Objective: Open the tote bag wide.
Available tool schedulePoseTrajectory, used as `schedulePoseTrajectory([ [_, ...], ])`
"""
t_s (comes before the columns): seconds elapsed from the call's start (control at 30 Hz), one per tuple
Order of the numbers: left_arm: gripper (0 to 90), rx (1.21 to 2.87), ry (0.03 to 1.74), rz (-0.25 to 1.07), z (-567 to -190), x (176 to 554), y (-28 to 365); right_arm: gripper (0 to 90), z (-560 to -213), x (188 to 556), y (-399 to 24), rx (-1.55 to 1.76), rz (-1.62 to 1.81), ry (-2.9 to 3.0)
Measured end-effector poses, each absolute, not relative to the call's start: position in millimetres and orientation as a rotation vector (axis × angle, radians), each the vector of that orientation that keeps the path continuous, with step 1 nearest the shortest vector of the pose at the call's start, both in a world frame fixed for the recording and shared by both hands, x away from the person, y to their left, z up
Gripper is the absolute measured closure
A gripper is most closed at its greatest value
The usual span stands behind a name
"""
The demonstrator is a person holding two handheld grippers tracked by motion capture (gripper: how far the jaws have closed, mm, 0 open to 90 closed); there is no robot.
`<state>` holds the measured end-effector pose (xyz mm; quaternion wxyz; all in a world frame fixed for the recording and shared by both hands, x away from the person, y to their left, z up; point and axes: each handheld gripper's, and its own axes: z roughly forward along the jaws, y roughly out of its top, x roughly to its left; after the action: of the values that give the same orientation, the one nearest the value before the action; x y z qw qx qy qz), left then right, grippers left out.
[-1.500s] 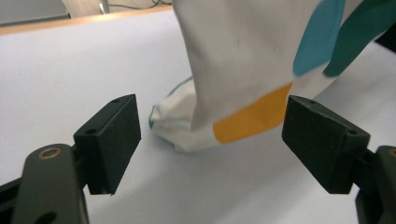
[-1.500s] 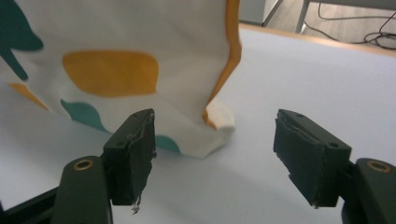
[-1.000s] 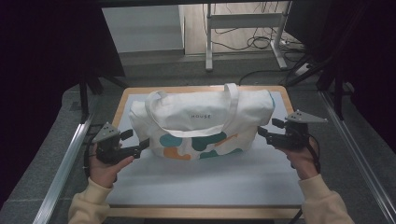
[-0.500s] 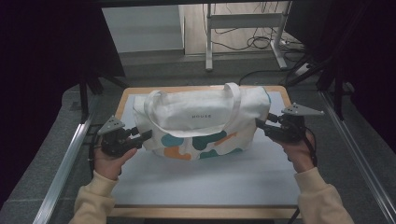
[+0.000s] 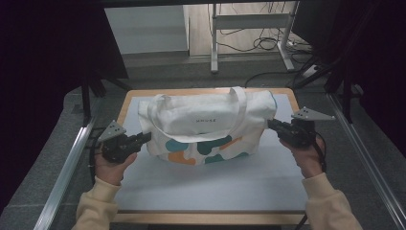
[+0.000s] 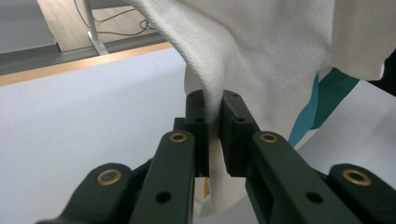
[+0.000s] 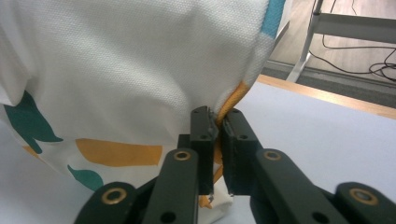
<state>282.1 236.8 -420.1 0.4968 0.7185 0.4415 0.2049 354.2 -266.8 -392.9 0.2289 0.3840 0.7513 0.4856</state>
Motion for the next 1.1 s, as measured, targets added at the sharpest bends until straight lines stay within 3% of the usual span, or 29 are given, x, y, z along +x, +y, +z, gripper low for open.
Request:
schedulePoseTrajectory([
  [0.6,86.6,1.746,1.024,0.496,-434.6,264.1,238.2,86.1,-405.8,328.8,-271.6,0.975,1.378,2.053],
  [1.1,87.2,1.796,1.019,0.461,-457.5,263.0,229.4,86.9,-438.1,328.2,-268.9,0.994,1.344,2.132],
])
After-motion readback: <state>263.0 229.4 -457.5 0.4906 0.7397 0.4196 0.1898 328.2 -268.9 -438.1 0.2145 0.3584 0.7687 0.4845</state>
